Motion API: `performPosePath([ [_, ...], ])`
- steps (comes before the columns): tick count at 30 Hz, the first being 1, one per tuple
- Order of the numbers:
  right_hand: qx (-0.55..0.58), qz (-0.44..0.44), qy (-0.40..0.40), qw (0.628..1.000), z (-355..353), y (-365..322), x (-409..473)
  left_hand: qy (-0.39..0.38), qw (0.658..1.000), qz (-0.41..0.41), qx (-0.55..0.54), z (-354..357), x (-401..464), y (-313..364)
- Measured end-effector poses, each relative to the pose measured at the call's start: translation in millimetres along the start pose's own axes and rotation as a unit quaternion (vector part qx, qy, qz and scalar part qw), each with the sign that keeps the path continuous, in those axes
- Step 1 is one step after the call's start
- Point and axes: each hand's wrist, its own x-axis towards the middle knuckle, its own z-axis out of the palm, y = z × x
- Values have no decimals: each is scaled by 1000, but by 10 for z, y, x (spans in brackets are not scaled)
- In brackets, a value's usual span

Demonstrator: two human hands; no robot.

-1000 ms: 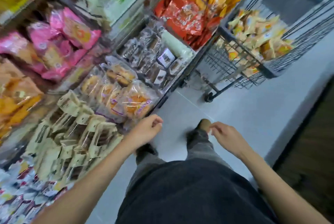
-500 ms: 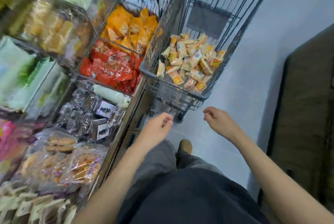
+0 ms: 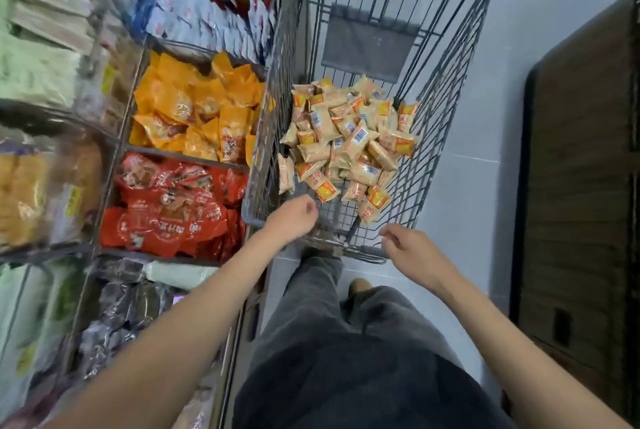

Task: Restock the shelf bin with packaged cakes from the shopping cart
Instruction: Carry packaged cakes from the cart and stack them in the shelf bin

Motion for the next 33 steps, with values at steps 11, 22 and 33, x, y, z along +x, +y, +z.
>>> performPosePath([
  [11, 39, 119, -109, 986, 242, 33, 1338, -75, 958, -197, -196, 357, 1792, -19],
  [22, 134, 221, -99, 961, 412, 499, 1956, 109, 796, -410, -432, 906, 2472, -245],
  [33, 378, 303, -12, 875, 400, 274, 1881, -187, 669, -361, -622, 773, 1476, 371],
])
